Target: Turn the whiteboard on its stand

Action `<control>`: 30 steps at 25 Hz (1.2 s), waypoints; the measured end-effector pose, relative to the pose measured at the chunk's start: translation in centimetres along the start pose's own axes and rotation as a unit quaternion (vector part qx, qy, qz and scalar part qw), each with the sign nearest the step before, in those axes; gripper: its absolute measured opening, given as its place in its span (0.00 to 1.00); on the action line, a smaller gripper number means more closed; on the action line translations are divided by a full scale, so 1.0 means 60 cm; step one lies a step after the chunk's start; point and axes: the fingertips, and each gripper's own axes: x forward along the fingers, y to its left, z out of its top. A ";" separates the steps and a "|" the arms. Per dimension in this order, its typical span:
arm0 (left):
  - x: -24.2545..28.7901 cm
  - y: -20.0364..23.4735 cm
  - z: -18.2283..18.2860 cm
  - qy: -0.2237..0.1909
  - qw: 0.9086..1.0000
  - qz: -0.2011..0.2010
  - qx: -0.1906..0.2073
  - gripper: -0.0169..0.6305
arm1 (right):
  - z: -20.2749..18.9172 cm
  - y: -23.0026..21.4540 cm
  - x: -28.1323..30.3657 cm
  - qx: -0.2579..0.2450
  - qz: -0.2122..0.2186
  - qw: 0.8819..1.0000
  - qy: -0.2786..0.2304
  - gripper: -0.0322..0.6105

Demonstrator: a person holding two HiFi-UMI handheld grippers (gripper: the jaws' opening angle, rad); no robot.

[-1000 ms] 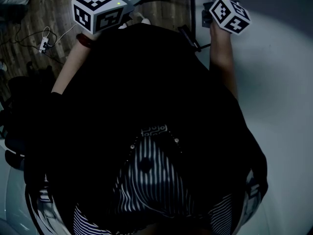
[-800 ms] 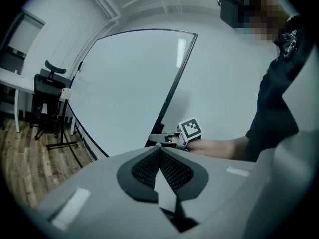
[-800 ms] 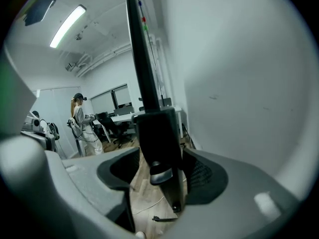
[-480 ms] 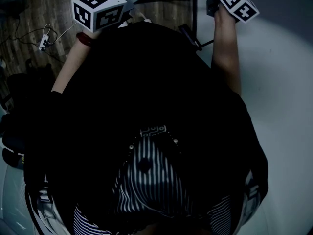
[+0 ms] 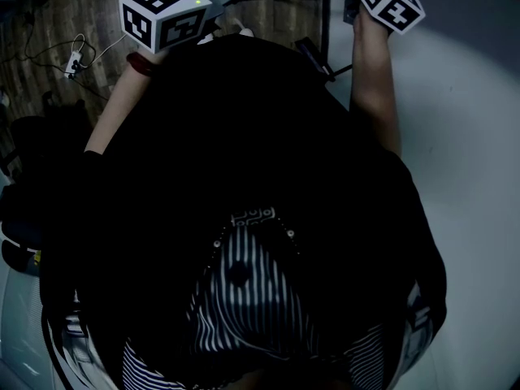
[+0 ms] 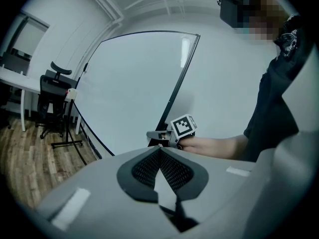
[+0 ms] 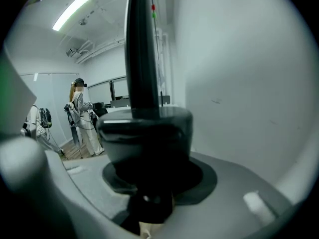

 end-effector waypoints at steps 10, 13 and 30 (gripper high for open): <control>-0.003 -0.001 -0.006 0.004 1.000 0.003 -0.004 0.03 | -0.003 0.035 -0.010 -0.017 0.017 0.999 0.022 0.31; -0.002 -0.002 -0.004 0.004 1.000 0.002 -0.003 0.03 | -0.012 0.051 -0.023 -0.021 0.022 0.999 0.028 0.31; 0.001 -0.004 -0.020 0.016 1.000 -0.004 -0.018 0.03 | -0.035 0.153 -0.048 -0.048 0.063 0.996 0.034 0.31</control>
